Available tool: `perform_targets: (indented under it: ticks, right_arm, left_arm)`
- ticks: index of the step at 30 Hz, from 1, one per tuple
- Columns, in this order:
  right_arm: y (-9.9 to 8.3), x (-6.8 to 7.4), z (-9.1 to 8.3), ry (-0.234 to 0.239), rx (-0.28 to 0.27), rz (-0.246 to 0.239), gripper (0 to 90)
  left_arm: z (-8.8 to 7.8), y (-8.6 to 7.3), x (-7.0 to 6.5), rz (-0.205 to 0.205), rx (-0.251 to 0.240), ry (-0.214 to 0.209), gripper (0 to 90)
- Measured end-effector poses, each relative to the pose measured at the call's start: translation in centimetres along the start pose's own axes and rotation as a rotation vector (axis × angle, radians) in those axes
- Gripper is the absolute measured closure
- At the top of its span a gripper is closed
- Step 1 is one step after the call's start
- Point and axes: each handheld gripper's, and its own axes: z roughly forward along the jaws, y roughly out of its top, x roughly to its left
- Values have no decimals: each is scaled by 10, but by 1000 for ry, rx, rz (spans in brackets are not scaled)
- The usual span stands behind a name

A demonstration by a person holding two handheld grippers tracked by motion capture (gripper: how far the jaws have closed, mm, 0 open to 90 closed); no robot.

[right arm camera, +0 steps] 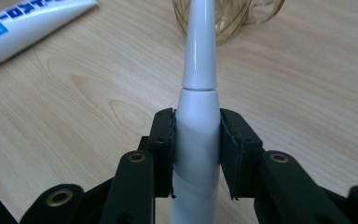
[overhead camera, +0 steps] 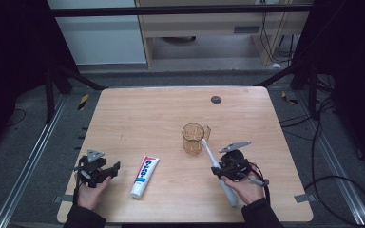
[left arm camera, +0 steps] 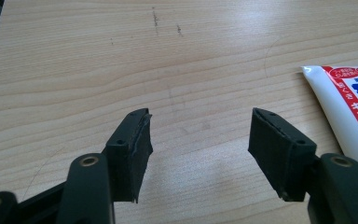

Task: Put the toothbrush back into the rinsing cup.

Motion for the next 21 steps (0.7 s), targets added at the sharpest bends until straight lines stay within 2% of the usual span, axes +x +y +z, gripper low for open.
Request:
perform_targets:
  ticks: [10, 21]
  right_arm:
    - [4, -3, -18, 2, -132, 14, 677]
    - [9, -7, -32, -26, -339, 50, 677]
  left_arm:
    - [0, 0, 0, -1, -3, 2, 381]
    - [0, 0, -1, 1, -6, 6, 383]
